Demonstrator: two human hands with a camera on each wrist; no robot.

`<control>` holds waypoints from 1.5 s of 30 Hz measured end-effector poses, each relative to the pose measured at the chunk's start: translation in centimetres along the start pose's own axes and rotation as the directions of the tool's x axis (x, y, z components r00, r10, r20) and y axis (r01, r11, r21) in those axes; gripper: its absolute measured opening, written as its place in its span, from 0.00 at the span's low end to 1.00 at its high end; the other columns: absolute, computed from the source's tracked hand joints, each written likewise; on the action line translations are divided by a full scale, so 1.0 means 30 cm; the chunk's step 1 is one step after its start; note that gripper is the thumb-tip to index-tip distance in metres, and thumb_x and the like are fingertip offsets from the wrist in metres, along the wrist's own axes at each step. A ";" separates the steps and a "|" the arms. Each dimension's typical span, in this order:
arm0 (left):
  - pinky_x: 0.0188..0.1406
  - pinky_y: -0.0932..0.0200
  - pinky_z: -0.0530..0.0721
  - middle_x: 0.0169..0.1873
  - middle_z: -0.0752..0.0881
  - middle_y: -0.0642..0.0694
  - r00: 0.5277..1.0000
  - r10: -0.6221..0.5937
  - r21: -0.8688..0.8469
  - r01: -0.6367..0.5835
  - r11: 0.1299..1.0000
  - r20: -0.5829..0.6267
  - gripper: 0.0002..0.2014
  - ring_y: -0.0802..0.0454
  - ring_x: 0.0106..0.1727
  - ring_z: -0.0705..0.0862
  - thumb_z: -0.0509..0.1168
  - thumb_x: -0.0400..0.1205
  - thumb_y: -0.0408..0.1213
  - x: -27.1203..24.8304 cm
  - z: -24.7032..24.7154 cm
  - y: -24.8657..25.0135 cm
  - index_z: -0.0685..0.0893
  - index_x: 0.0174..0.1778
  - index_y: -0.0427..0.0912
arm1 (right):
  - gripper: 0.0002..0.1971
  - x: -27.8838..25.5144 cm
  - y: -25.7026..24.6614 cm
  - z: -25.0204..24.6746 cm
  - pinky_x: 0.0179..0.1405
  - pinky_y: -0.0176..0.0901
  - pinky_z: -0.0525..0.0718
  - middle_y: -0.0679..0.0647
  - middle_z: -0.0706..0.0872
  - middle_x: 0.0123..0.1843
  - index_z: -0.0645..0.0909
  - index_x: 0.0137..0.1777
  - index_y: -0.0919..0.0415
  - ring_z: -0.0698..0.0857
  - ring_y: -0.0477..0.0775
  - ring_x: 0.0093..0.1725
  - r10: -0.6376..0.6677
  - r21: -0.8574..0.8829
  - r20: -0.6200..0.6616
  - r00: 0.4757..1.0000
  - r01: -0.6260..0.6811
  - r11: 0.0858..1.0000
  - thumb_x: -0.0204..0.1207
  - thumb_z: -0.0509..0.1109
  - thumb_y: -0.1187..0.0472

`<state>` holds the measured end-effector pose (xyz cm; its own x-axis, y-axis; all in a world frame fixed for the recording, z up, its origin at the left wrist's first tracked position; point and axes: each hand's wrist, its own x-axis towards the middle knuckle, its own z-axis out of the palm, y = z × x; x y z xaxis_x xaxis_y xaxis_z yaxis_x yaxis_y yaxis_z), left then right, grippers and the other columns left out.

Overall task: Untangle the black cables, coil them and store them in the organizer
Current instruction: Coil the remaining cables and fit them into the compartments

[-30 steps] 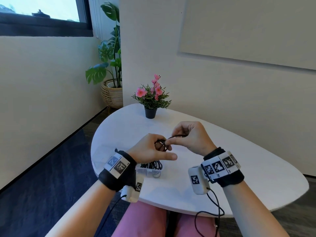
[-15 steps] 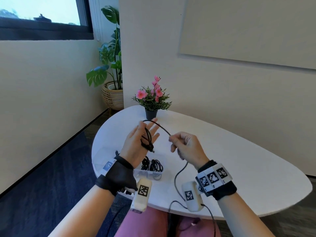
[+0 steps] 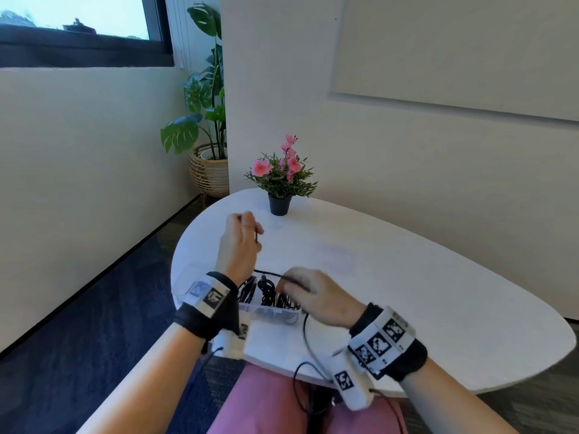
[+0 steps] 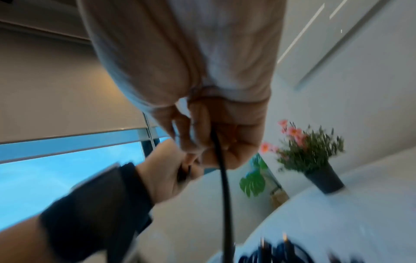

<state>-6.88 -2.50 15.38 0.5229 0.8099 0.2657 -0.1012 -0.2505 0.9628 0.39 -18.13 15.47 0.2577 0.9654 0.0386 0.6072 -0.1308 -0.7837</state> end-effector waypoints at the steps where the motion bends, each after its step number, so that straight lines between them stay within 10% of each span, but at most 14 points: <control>1: 0.28 0.54 0.74 0.34 0.80 0.52 0.993 0.080 0.199 -0.097 0.975 0.090 0.19 0.56 0.27 0.73 0.45 0.88 0.50 -0.007 0.002 -0.002 0.73 0.45 0.40 | 0.10 0.007 -0.005 -0.039 0.40 0.35 0.78 0.44 0.82 0.35 0.85 0.51 0.63 0.80 0.36 0.34 -0.049 -0.067 -0.072 0.996 0.044 0.997 0.83 0.62 0.62; 6: 0.28 0.63 0.73 0.30 0.87 0.49 0.836 0.012 0.385 -0.266 0.884 0.549 0.40 0.58 0.24 0.77 0.31 0.81 0.66 -0.055 0.036 0.045 0.82 0.43 0.41 | 0.04 0.041 -0.011 -0.152 0.47 0.42 0.83 0.48 0.90 0.40 0.90 0.45 0.58 0.87 0.46 0.41 -0.224 -0.176 -0.260 0.939 0.182 0.967 0.74 0.74 0.62; 11: 0.29 0.61 0.77 0.30 0.80 0.46 0.706 -0.070 0.190 -0.093 0.977 0.705 0.15 0.53 0.29 0.78 0.70 0.77 0.48 -0.056 0.032 0.073 0.81 0.54 0.43 | 0.10 0.063 0.026 -0.239 0.38 0.48 0.85 0.60 0.87 0.32 0.85 0.33 0.62 0.85 0.53 0.32 -0.101 0.124 -0.431 0.897 0.169 0.978 0.57 0.85 0.63; 14: 0.30 0.59 0.78 0.29 0.79 0.48 0.679 -0.001 0.070 -0.074 0.995 0.734 0.07 0.54 0.28 0.77 0.70 0.79 0.38 -0.068 0.039 0.078 0.81 0.49 0.39 | 0.13 0.077 0.069 -0.250 0.25 0.39 0.78 0.53 0.82 0.24 0.82 0.31 0.61 0.77 0.47 0.24 -0.023 0.253 -0.426 0.904 0.143 0.957 0.53 0.83 0.58; 18: 0.40 0.58 0.79 0.28 0.78 0.50 0.776 0.078 -0.308 0.153 0.939 0.625 0.07 0.52 0.34 0.78 0.61 0.81 0.40 -0.074 0.043 0.075 0.79 0.42 0.41 | 0.18 0.084 0.122 -0.243 0.24 0.33 0.72 0.47 0.78 0.19 0.82 0.29 0.68 0.72 0.44 0.20 -0.018 0.253 -0.467 0.884 0.153 0.955 0.58 0.79 0.51; 21: 0.69 0.45 0.72 0.51 0.87 0.50 0.914 0.026 -0.539 0.216 0.814 0.405 0.10 0.53 0.59 0.83 0.60 0.83 0.43 -0.054 0.038 0.063 0.85 0.47 0.44 | 0.25 0.071 0.154 -0.228 0.24 0.36 0.75 0.58 0.77 0.24 0.83 0.31 0.71 0.70 0.44 0.21 0.001 0.304 -0.481 0.877 0.165 0.938 0.62 0.75 0.44; 25: 0.72 0.41 0.71 0.70 0.80 0.49 0.938 -0.059 -0.671 0.288 0.683 0.342 0.20 0.50 0.72 0.77 0.44 0.88 0.46 -0.033 0.051 0.059 0.75 0.63 0.39 | 0.12 0.062 0.141 -0.148 0.31 0.37 0.81 0.44 0.76 0.26 0.87 0.39 0.61 0.73 0.42 0.28 0.011 0.326 -0.391 0.920 0.127 0.937 0.81 0.65 0.60; 30: 0.54 0.38 0.84 0.48 0.86 0.49 0.954 -0.190 -0.771 0.300 0.561 0.233 0.20 0.53 0.48 0.89 0.44 0.89 0.49 -0.010 0.076 0.044 0.77 0.53 0.41 | 0.13 0.064 0.150 0.020 0.36 0.37 0.76 0.50 0.72 0.30 0.82 0.61 0.57 0.72 0.46 0.32 -0.027 0.340 -0.063 0.998 0.046 0.939 0.86 0.57 0.60; 33: 0.20 0.65 0.79 0.34 0.77 0.51 0.939 -0.301 -0.798 0.306 0.519 0.165 0.14 0.60 0.22 0.74 0.48 0.88 0.49 -0.008 0.071 0.039 0.71 0.43 0.46 | 0.14 0.053 0.152 0.075 0.36 0.36 0.75 0.51 0.75 0.28 0.81 0.63 0.61 0.76 0.44 0.29 -0.064 0.333 0.029 0.998 0.051 0.942 0.86 0.56 0.61; 36: 0.11 0.69 0.62 0.35 0.76 0.50 0.949 -0.314 -0.622 0.271 0.734 0.044 0.14 0.61 0.20 0.68 0.49 0.88 0.49 0.016 0.053 0.022 0.71 0.45 0.43 | 0.12 0.039 0.160 0.075 0.42 0.45 0.76 0.55 0.80 0.32 0.80 0.61 0.64 0.80 0.41 0.31 -0.030 0.292 0.059 0.998 0.012 0.956 0.86 0.57 0.62; 39: 0.19 0.62 0.69 0.39 0.78 0.47 0.983 -0.179 -0.142 0.171 0.975 -0.041 0.13 0.57 0.23 0.72 0.49 0.88 0.44 0.029 0.060 -0.021 0.71 0.49 0.38 | 0.14 0.021 0.157 0.050 0.45 0.43 0.78 0.66 0.85 0.48 0.78 0.65 0.63 0.82 0.52 0.38 -0.057 0.139 0.039 0.998 0.051 0.989 0.85 0.59 0.61; 42: 0.37 0.55 0.72 0.38 0.82 0.48 0.985 0.032 0.404 -0.099 0.909 0.169 0.11 0.50 0.34 0.77 0.48 0.88 0.42 -0.008 0.077 -0.064 0.70 0.49 0.38 | 0.13 0.004 0.120 -0.001 0.44 0.32 0.74 0.55 0.87 0.49 0.83 0.62 0.59 0.82 0.48 0.43 -0.195 -0.193 -0.016 0.981 0.188 0.963 0.83 0.62 0.61; 45: 0.36 0.55 0.73 0.32 0.83 0.50 0.919 0.000 0.494 -0.212 0.843 0.394 0.24 0.46 0.35 0.81 0.42 0.86 0.54 -0.064 0.082 -0.069 0.76 0.45 0.39 | 0.06 0.007 0.082 -0.072 0.38 0.31 0.73 0.52 0.84 0.38 0.89 0.48 0.60 0.78 0.42 0.35 -0.382 -0.343 -0.106 0.918 0.327 0.881 0.75 0.73 0.61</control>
<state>-5.59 -4.84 12.75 0.8142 0.5353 0.2249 0.2221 -0.6450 0.7312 3.56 -18.75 14.90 0.0841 0.9124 0.4005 0.8766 0.1234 -0.4651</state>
